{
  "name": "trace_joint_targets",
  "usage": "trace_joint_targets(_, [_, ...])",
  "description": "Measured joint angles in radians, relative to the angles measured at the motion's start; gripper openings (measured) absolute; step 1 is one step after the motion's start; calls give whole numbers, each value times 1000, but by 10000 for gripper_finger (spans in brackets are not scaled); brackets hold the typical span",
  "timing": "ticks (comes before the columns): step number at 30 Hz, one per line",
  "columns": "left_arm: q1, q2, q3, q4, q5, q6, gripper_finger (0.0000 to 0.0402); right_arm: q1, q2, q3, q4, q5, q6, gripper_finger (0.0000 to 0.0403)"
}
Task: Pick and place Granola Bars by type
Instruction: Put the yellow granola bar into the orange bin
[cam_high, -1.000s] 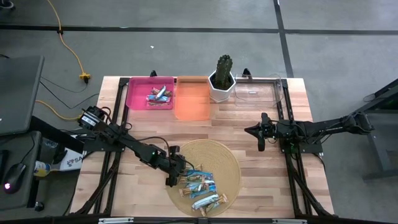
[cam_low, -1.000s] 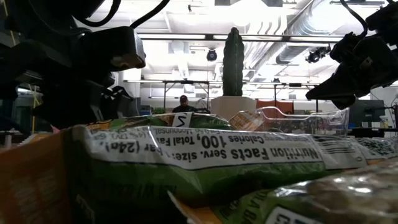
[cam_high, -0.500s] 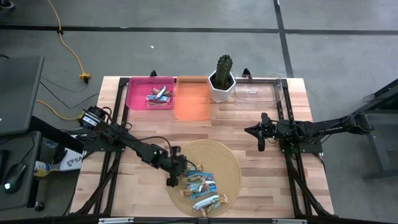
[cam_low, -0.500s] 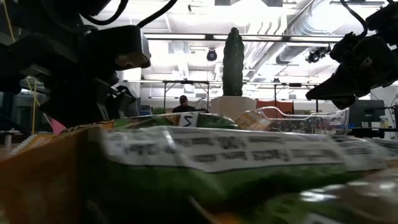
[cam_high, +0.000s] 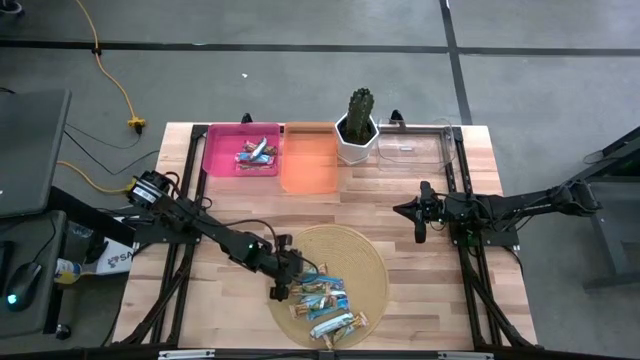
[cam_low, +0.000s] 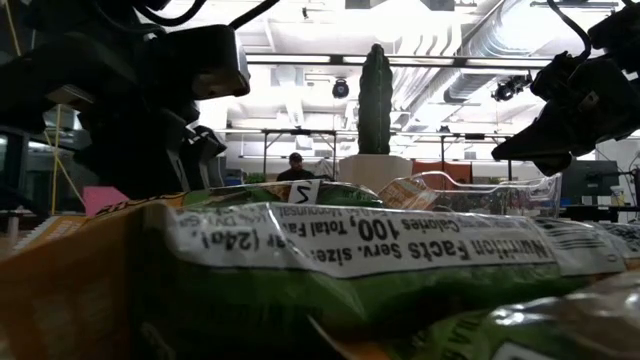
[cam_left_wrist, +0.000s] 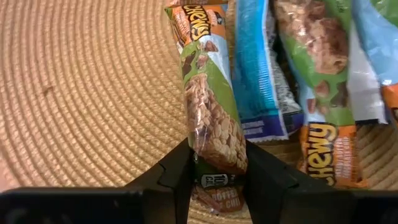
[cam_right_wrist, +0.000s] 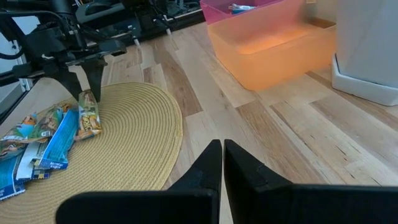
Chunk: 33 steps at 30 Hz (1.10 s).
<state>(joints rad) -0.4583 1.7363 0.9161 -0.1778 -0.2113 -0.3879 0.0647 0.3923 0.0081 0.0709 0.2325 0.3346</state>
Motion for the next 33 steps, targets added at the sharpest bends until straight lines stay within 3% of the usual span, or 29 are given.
trace_joint_targets(17, [0, -18, 2, -4, -21, -41, 114, 0, 0, 0, 0, 0, 0, 0])
trace_joint_targets(28, [0, -72, 2, -26, -93, -42, 114, 0, 0, 0, 0, 0, 1, 0])
trace_joint_targets(33, [0, -74, 2, -35, -98, -42, 95, 0, 0, 0, -2, 0, 1, 0])
